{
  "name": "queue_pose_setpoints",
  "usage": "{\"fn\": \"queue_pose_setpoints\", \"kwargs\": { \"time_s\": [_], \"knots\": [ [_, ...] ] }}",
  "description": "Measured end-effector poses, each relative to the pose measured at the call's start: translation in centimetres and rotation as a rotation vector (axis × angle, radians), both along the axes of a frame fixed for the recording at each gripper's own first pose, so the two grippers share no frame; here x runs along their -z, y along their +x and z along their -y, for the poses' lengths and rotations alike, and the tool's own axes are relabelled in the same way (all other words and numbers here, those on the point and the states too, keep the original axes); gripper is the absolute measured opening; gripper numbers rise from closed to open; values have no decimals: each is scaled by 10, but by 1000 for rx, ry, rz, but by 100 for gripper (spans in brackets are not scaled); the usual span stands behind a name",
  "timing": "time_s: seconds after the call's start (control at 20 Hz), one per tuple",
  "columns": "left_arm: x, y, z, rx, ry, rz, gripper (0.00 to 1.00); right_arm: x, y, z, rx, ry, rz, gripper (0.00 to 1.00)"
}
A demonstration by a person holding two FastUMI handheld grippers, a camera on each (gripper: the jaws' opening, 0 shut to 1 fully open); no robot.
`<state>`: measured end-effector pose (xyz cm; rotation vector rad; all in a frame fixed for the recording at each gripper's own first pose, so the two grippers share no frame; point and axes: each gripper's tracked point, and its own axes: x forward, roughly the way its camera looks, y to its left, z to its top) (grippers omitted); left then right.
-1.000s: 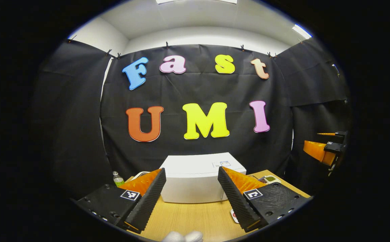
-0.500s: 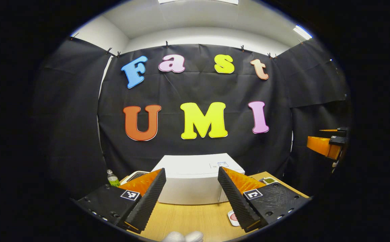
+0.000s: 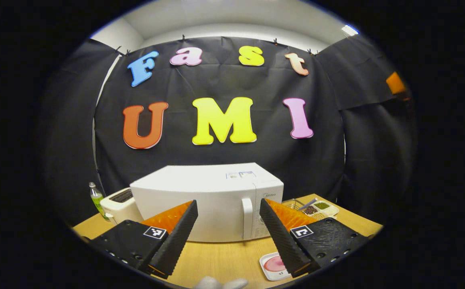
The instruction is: Open the microwave oven with the left hand, put the food in, and close the microwave oven.
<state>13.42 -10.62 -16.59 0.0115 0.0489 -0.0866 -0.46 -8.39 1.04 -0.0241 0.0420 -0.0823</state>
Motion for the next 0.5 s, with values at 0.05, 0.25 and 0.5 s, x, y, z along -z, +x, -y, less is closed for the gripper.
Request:
{"fn": "queue_pose_setpoints", "kwargs": {
  "time_s": [0.05,0.25,0.5],
  "knots": [
    [16,14,7,5,5,-17,96,-1,-2,5,10,-17,-5,99],
    [53,63,30,11,19,-57,89,2,-14,28,58,-25,-32,99],
    [68,93,31,-12,38,-56,92,15,-17,45,107,-6,-66,99]
  ]
}}
